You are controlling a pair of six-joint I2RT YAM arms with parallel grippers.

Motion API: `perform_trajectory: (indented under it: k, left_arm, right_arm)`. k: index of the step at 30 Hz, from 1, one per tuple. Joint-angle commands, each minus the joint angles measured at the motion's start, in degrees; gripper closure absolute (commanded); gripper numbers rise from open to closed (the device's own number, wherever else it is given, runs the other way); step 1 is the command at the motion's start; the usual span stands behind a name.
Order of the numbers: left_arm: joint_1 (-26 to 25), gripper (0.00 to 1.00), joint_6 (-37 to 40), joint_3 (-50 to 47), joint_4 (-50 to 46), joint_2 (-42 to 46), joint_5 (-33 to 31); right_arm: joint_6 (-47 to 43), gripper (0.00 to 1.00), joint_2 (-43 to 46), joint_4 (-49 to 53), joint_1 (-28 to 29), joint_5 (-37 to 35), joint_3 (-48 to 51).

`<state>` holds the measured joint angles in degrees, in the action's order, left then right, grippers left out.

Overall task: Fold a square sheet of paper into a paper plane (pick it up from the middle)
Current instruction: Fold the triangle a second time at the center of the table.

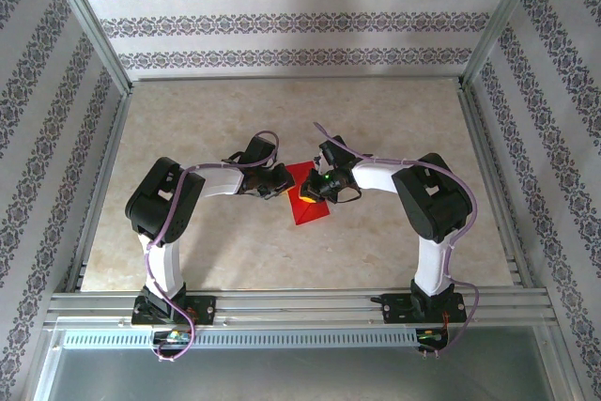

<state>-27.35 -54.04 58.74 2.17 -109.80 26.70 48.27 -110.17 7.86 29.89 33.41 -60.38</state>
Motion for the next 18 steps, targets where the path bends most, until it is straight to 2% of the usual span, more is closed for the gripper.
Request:
perform_trajectory:
  k: [1,18]
  left_arm:
    - [0.28,0.86,-0.54,-1.0,-1.78,-1.37,-0.47]
    - [0.28,0.86,0.07,-1.01,-1.72,-1.21,0.04]
  right_arm:
    - [0.4,0.99,-1.01,0.3,0.61,-1.59,-1.22]
    - [-1.82,0.99,0.88,2.56,0.52,-1.5,-0.09]
